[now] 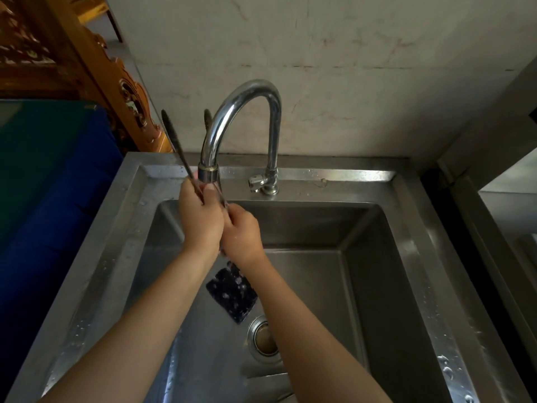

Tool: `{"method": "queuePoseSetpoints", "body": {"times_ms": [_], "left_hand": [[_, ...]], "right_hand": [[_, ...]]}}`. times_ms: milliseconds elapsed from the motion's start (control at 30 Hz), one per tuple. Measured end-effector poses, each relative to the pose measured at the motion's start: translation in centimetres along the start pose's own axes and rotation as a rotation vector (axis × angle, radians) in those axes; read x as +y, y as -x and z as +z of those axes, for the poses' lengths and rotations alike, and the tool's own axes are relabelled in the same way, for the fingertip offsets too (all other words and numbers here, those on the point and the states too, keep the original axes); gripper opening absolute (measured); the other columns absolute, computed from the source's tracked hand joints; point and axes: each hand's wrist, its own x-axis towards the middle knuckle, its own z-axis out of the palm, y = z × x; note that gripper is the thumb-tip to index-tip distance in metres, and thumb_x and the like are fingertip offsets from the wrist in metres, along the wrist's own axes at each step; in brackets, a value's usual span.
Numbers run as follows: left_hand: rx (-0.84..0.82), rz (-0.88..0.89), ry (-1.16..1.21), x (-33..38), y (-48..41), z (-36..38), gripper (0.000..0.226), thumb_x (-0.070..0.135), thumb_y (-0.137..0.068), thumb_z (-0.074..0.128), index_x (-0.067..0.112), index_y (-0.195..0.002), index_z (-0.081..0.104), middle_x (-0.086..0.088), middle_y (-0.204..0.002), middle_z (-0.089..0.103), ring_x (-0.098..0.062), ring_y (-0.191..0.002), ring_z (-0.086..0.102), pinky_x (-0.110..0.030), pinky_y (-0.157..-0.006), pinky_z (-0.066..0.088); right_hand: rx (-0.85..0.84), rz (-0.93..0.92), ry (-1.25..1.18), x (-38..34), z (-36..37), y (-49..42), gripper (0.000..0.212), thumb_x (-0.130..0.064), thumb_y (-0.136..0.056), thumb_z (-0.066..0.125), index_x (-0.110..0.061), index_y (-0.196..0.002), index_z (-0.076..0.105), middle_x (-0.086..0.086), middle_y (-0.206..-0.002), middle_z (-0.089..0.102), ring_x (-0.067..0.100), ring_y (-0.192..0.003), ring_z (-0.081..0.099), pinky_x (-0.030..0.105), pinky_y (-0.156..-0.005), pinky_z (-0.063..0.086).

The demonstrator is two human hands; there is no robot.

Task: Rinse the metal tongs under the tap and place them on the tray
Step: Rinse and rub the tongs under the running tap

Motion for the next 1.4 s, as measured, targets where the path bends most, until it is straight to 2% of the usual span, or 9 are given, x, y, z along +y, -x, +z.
{"method": "queuePoseSetpoints", "body": {"times_ms": [200,300,400,567,733,800,900,1100,1400], "left_hand": [[-0.108,-0.317,0.365,0.3,-1.3,0.1,0.026,0.017,-0.101,0.035,0.015,-0.088,0.057,0.000,-0.066,0.069,-0.010,-0.056,0.067,-0.023,-0.053,0.055],[-0.113,-0.455,0.465,0.7,-2.1,0.3,0.021,0.016,-0.098,0.040,0.010,-0.091,0.059,0.000,-0.056,0.068,-0.010,-0.041,0.059,-0.020,-0.041,0.049],[-0.174,-0.591,0.506,1.0,-2.3,0.6,0.018,0.022,-0.094,0.049,0.015,-0.093,0.065,0.002,-0.049,0.059,-0.009,-0.036,0.047,-0.016,-0.037,0.039],[-0.314,-0.540,0.630,1.0,-1.5,1.2,0.024,0.040,-0.093,0.046,0.018,-0.092,0.055,0.006,-0.053,0.050,-0.007,-0.039,0.039,-0.016,-0.037,0.032],[-0.343,-0.391,0.587,0.2,-0.4,1.7,0.009,0.029,-0.091,0.056,0.022,-0.092,0.051,0.006,-0.068,0.044,-0.002,-0.042,0.038,-0.014,-0.039,0.034],[-0.337,-0.384,0.554,0.0,-0.3,1.6,0.019,0.036,-0.093,0.051,0.019,-0.100,0.055,0.006,-0.061,0.041,-0.003,-0.040,0.036,-0.015,-0.037,0.032],[-0.312,-0.443,0.437,-0.3,-0.4,1.6,0.043,0.054,-0.087,0.048,0.014,-0.098,0.061,0.007,-0.049,0.044,-0.004,-0.036,0.038,-0.017,-0.035,0.033],[-0.149,-0.383,0.335,-0.7,-1.9,1.8,0.017,0.038,-0.086,0.061,0.022,-0.090,0.058,0.004,-0.076,0.062,0.000,-0.045,0.055,-0.016,-0.039,0.043],[-0.170,-0.549,0.558,-1.1,-4.0,1.8,0.034,0.039,-0.096,0.039,0.014,-0.085,0.059,0.004,-0.053,0.064,-0.007,-0.044,0.051,-0.015,-0.041,0.040]], "right_hand": [[-0.170,0.071,-0.421,1.2,-0.6,1.7,0.011,-0.014,-0.093,0.052,-0.018,-0.083,0.052,-0.009,-0.064,0.051,-0.003,-0.054,0.049,0.012,-0.055,0.043],[-0.254,0.058,-0.541,2.0,-1.9,2.2,0.011,-0.011,-0.095,0.049,-0.016,-0.088,0.056,-0.006,-0.069,0.054,0.000,-0.062,0.052,0.013,-0.064,0.045],[-0.148,0.042,-0.344,1.9,-2.7,1.7,0.016,-0.016,-0.094,0.052,-0.011,-0.078,0.055,-0.003,-0.064,0.052,0.004,-0.058,0.049,0.015,-0.062,0.044],[0.021,0.019,0.002,2.1,-2.4,1.2,0.042,-0.038,-0.092,0.052,-0.016,-0.057,0.043,-0.002,-0.054,0.044,0.016,-0.059,0.041,0.029,-0.060,0.036],[0.159,-0.049,0.270,3.0,-1.6,1.6,0.046,-0.043,-0.093,0.046,-0.016,-0.056,0.044,0.001,-0.061,0.046,0.023,-0.082,0.046,0.032,-0.074,0.039],[0.089,-0.006,0.130,3.5,-1.6,1.8,0.044,-0.037,-0.093,0.049,-0.014,-0.056,0.047,0.010,-0.070,0.051,0.020,-0.077,0.050,0.027,-0.072,0.042],[-0.070,0.063,-0.257,3.6,-1.5,2.8,0.037,-0.026,-0.095,0.051,-0.017,-0.059,0.050,0.008,-0.058,0.054,0.008,-0.045,0.049,0.019,-0.048,0.044],[-0.044,0.026,-0.170,4.9,-1.4,4.7,0.037,-0.029,-0.093,0.051,-0.014,-0.060,0.049,-0.002,-0.049,0.045,0.005,-0.042,0.041,0.023,-0.048,0.037],[-0.075,-0.020,-0.194,5.3,-2.6,6.0,0.006,-0.017,-0.095,0.049,-0.015,-0.090,0.051,0.001,-0.063,0.055,0.003,-0.047,0.050,0.019,-0.048,0.046]]}}
